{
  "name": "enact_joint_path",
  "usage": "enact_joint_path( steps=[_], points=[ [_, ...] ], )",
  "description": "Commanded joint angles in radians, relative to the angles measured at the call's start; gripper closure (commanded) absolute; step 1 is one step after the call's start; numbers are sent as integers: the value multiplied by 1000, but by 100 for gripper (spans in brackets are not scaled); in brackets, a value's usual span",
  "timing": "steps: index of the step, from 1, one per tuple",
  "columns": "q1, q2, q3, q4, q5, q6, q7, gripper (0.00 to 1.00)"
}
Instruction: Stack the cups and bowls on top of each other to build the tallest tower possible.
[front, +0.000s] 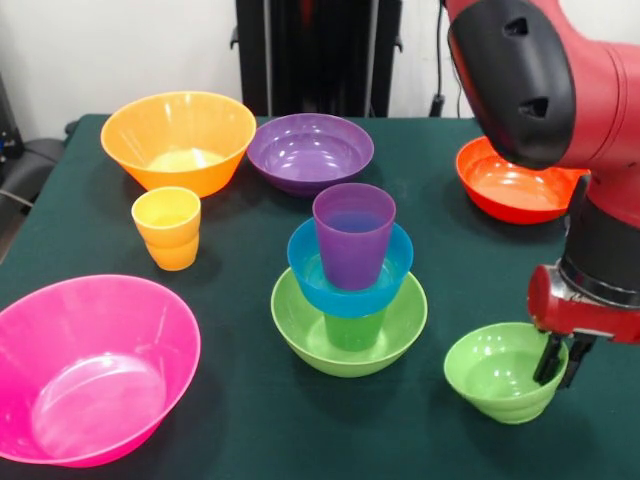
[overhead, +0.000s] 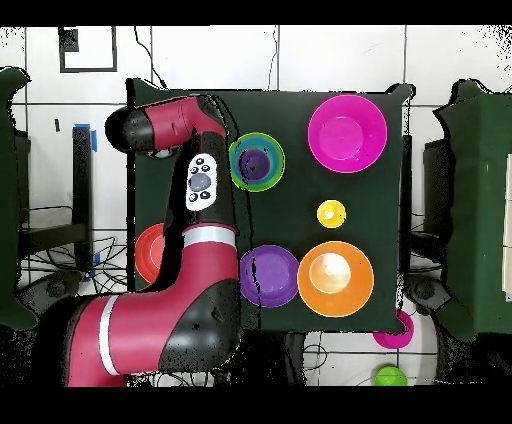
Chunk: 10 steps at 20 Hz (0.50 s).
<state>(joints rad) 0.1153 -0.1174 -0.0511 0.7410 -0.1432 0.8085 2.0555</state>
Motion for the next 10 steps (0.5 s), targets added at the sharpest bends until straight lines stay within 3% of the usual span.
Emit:
enact_joint_path(
  steps=[1,5,10],
  points=[
    [-17,-92,56,178,38,-47,113,100],
    [-8,-188,24,262,34,-8,77,100],
    [49,-241,-63,280,-1,44,117,100]
  ],
)
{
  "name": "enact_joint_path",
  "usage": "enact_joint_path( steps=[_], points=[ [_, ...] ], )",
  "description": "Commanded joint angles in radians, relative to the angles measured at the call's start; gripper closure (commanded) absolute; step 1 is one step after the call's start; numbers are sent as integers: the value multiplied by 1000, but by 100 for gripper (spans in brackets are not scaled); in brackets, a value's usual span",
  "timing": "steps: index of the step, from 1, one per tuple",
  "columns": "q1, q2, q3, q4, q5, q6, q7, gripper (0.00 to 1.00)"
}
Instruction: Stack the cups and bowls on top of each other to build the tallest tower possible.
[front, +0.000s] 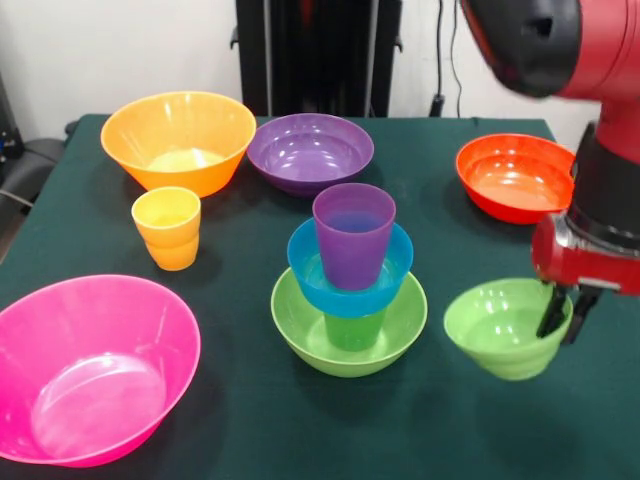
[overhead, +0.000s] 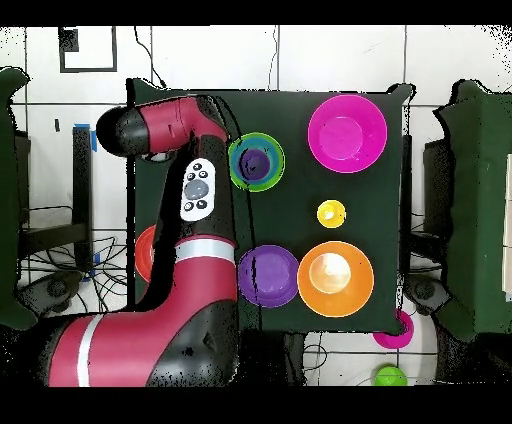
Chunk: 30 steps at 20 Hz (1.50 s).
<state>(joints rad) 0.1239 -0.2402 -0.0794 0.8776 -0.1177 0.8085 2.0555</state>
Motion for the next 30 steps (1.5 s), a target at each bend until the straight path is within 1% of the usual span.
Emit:
enact_joint_path(
  steps=[1,5,8,9,10,13,16,17,19,20,21,22,23,24,25,28,30],
  points=[
    [52,-129,-44,147,-19,58,134,100],
    [93,-156,-60,124,18,117,167,100],
    [107,-188,-50,139,60,125,187,100],
    [102,-205,-26,166,91,88,200,100],
    [100,-210,-18,174,110,91,203,100],
    [119,-223,-43,173,122,139,200,100],
    [177,-225,-149,125,75,258,206,100],
    [195,-226,-188,102,53,319,193,100],
    [209,-241,-221,96,44,386,171,100],
    [213,-254,-228,110,44,395,158,100],
    [214,-264,-237,114,41,426,136,100],
    [213,-268,-244,122,41,431,127,100],
    [209,-275,-252,138,26,424,92,100],
    [205,-275,-257,145,21,424,78,100],
    [198,-278,-265,161,4,407,49,100],
    [181,-288,-271,187,-8,386,11,100],
    [163,-294,-269,205,-15,354,-17,100]
  ],
)
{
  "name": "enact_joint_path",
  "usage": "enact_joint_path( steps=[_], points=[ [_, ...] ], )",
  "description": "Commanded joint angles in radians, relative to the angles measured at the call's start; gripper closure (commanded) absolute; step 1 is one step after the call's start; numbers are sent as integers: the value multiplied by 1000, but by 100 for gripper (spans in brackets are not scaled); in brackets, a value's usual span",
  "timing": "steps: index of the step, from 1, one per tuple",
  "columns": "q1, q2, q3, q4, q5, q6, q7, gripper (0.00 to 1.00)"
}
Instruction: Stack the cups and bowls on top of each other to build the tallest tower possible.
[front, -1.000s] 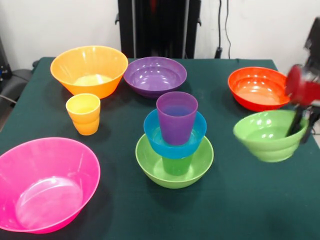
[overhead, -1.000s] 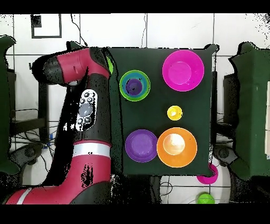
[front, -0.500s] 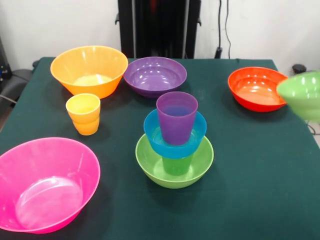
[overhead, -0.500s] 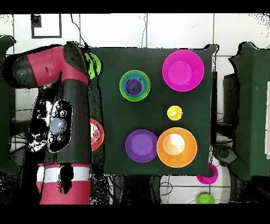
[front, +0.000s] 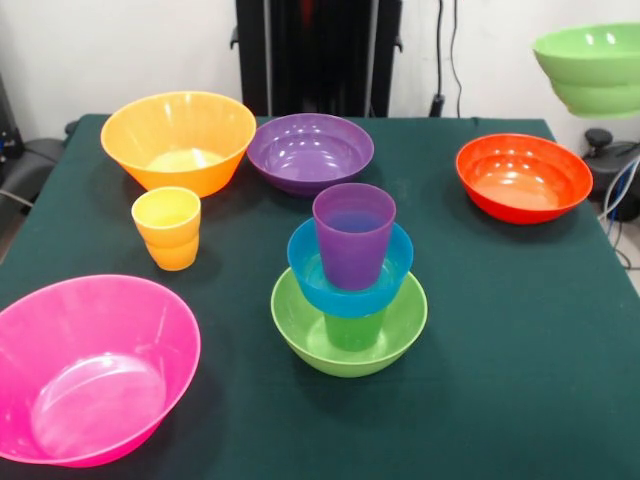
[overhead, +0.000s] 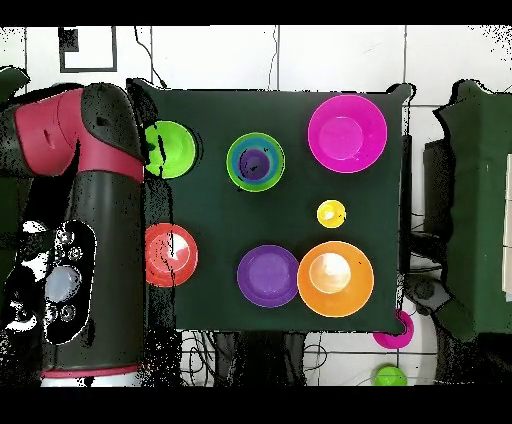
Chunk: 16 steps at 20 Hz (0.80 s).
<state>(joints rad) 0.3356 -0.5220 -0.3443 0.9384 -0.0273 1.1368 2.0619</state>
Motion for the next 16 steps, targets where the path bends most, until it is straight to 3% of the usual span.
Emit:
enact_joint_path(
  steps=[1,9,16],
  points=[
    [-56,-12,-6,156,-119,-3,-45,100],
    [-167,-19,69,192,-132,-71,-194,100],
    [-191,-21,96,186,-166,-40,-224,100]
  ],
)
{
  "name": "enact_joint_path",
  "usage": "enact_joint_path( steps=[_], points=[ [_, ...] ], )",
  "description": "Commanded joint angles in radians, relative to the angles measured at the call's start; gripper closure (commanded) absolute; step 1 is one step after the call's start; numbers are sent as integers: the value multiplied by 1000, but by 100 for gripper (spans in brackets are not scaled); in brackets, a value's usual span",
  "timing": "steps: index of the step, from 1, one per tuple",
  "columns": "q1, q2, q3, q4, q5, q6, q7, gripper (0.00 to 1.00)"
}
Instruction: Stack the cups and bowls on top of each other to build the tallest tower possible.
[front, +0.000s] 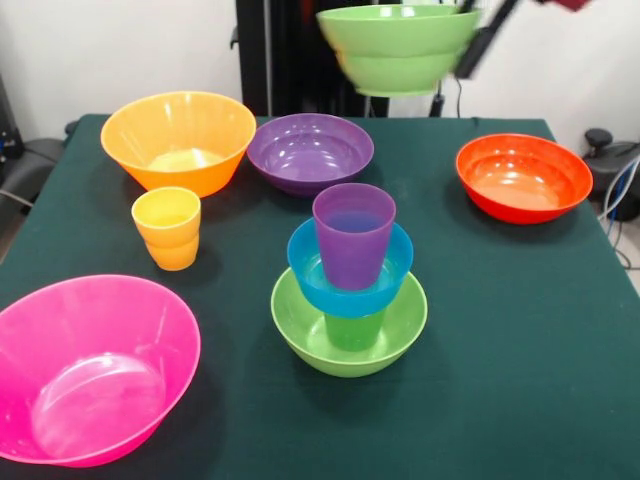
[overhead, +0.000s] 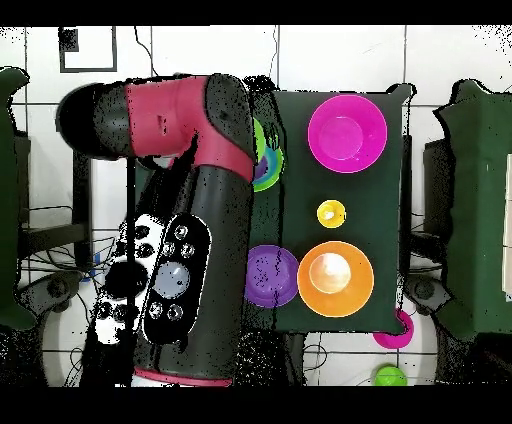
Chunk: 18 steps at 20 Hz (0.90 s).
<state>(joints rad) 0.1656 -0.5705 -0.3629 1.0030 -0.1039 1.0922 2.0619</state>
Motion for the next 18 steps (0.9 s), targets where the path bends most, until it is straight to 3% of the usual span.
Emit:
enact_joint_path(
  steps=[1,7,10,18],
  points=[
    [-22,32,117,114,-96,20,-230,100],
    [-26,57,137,72,-119,121,-249,100],
    [-47,84,170,49,-95,179,-247,100],
    [-65,124,209,-13,-110,225,-252,100]
  ],
)
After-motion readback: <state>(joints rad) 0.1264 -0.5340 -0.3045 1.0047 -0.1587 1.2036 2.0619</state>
